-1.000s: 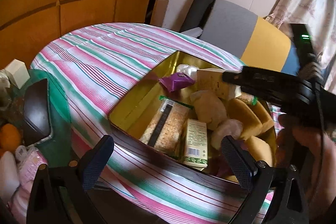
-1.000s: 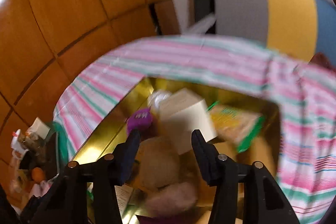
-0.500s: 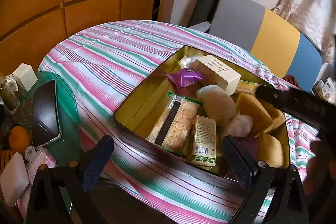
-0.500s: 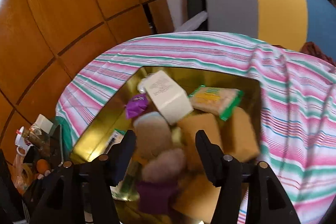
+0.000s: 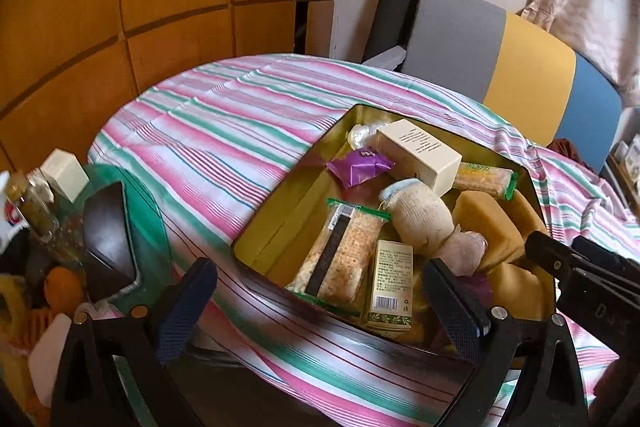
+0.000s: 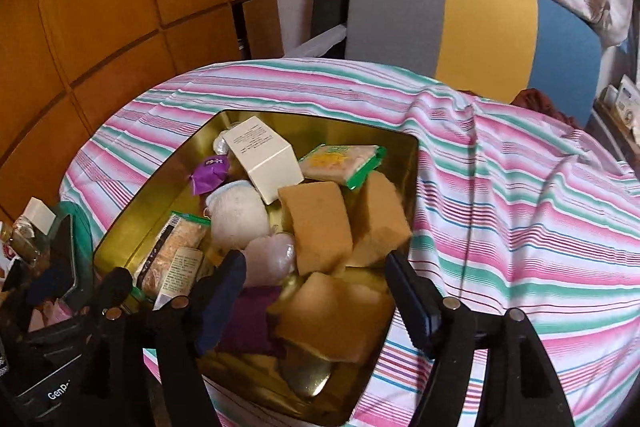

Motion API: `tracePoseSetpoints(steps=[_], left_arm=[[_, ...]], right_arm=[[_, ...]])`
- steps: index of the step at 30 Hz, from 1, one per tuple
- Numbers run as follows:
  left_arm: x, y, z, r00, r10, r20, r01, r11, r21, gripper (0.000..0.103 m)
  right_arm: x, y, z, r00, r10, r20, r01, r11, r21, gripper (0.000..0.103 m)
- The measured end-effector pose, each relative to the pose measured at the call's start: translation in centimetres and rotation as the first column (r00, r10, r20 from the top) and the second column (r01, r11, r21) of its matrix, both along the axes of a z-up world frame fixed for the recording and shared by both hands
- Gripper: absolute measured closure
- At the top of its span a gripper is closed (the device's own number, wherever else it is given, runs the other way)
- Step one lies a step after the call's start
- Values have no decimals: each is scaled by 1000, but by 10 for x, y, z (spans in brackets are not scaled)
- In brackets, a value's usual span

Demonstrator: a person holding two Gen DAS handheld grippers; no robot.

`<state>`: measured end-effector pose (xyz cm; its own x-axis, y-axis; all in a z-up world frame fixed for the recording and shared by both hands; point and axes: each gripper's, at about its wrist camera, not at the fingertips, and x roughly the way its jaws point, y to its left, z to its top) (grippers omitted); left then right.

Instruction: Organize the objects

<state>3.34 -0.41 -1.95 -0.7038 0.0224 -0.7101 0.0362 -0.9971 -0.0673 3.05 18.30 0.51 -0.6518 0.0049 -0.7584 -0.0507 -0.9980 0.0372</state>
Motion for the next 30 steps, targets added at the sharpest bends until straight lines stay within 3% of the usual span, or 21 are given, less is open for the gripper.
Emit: tracePoseSetpoints(steps=[4, 8, 12, 21, 30], left_arm=[[3, 4, 3, 1000, 7, -14, -8, 999, -53, 0], [-1, 9, 2, 999, -15, 42, 18, 997, -78, 0], [0, 11, 1, 999, -9, 42, 13, 995, -100, 0], [0, 9, 5, 998, -3, 58, 8, 996, -87, 0], [-1, 8, 6, 997, -23, 74, 27, 999, -46, 0]], right_arm=[[4, 0, 3, 1000, -16, -7, 17, 1000, 5, 30], [5, 0, 3, 999, -42, 5, 42, 999, 7, 30], [6, 1, 2, 997, -75, 21, 74, 997, 26, 30], [8, -1, -2, 992, -105, 65, 107, 994, -14, 30], [8, 0, -3, 990, -123, 63, 123, 992, 13, 30]])
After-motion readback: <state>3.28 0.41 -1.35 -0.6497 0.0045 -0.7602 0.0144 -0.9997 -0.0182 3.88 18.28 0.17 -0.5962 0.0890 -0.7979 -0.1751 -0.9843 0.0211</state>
